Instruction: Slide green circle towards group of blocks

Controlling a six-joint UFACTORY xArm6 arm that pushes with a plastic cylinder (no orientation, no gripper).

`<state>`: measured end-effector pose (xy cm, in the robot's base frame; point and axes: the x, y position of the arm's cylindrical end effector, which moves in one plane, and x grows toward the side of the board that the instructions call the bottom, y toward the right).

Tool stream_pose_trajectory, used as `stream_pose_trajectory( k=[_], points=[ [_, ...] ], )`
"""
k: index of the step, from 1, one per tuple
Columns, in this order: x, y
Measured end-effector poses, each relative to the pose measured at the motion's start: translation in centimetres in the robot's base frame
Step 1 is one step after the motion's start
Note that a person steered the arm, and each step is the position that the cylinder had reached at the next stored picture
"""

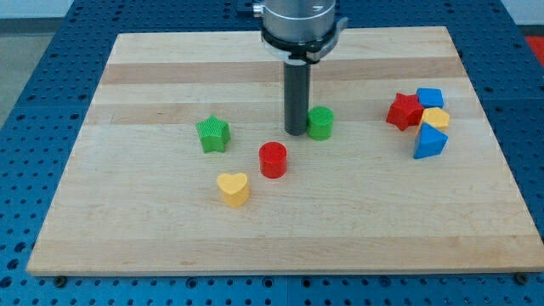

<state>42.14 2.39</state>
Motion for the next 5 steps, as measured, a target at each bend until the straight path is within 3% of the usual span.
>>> stream_pose_trajectory(
  k=[3, 5],
  points=[
    [2.4, 4.0],
    [0.1, 6.5]
  ],
)
